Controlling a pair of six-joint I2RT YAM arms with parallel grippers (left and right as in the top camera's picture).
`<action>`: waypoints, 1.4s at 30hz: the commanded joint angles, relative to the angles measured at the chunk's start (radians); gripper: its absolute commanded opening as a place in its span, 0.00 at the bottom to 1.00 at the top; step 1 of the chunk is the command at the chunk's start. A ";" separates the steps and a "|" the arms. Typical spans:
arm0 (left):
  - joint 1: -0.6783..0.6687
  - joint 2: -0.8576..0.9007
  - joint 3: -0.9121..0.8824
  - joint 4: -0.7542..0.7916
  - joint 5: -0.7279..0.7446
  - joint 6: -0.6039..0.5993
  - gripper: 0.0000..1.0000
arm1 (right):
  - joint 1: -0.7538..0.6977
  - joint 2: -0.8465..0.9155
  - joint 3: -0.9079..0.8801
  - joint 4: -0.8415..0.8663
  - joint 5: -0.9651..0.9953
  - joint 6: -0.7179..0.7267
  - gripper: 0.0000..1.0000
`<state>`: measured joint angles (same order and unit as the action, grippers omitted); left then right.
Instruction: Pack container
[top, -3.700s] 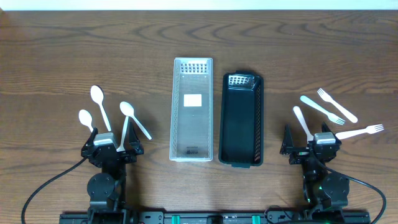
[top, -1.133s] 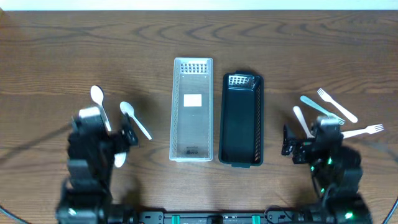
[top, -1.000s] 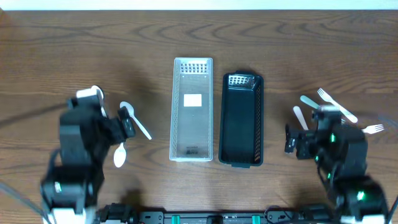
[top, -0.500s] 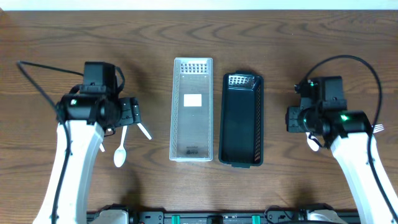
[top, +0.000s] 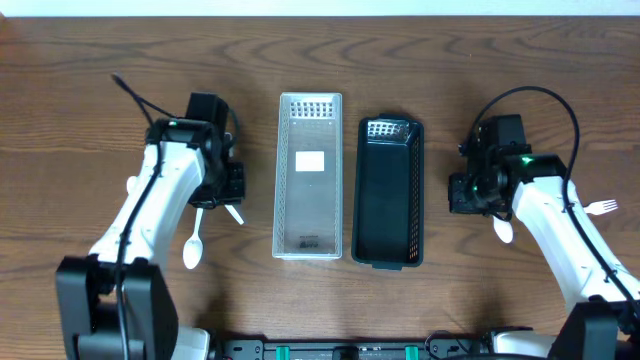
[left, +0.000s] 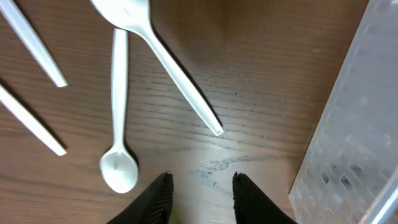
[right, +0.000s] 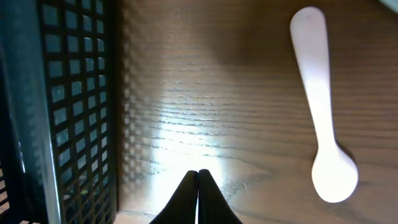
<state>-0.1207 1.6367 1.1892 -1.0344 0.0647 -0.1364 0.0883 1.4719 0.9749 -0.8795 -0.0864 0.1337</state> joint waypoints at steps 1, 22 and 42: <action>-0.010 0.037 0.010 0.001 0.007 -0.004 0.29 | 0.033 0.014 0.016 -0.002 -0.024 0.011 0.01; -0.043 0.075 0.010 0.011 0.081 0.005 0.06 | 0.180 0.094 0.016 0.043 -0.080 0.031 0.02; -0.195 0.075 0.010 0.034 0.083 0.008 0.06 | 0.187 0.094 0.016 0.100 -0.193 0.000 0.08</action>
<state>-0.3126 1.7004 1.1892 -0.9966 0.1474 -0.1341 0.2573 1.5558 0.9749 -0.7883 -0.2352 0.1509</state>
